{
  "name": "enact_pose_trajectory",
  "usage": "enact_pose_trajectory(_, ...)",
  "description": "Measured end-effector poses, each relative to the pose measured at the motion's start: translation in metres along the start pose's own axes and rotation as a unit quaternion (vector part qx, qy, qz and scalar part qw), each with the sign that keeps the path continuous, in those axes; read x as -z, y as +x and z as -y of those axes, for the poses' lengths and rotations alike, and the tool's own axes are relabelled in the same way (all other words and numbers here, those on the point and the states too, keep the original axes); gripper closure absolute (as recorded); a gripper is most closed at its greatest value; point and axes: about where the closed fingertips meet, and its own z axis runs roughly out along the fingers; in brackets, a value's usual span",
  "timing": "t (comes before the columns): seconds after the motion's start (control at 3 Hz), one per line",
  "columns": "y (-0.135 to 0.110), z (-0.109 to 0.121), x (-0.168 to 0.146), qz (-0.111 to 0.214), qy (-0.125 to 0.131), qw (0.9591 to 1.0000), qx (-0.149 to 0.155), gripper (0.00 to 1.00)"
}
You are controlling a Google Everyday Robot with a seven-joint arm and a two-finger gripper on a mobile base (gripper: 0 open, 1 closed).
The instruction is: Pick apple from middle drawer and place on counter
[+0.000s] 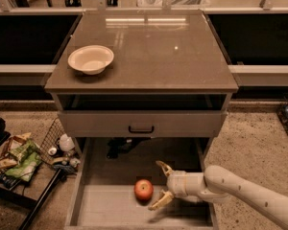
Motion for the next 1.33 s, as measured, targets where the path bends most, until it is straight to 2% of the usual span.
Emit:
enact_pose_trajectory(0.33, 0.016, -0.015, -0.013, -0.009, -0.019, 0.9998, -0.002, 0.0)
enact_pose_trajectory(0.67, 0.021, -0.031, -0.032, -0.004, -0.037, 0.9993, -0.006, 0.0)
enact_pose_trajectory(1.0, 0.018, -0.044, -0.053, 0.006, -0.054, 0.9985, -0.009, 0.17)
enact_pose_trajectory(1.33, 0.008, -0.045, -0.069, 0.016, -0.066, 0.9977, -0.012, 0.41)
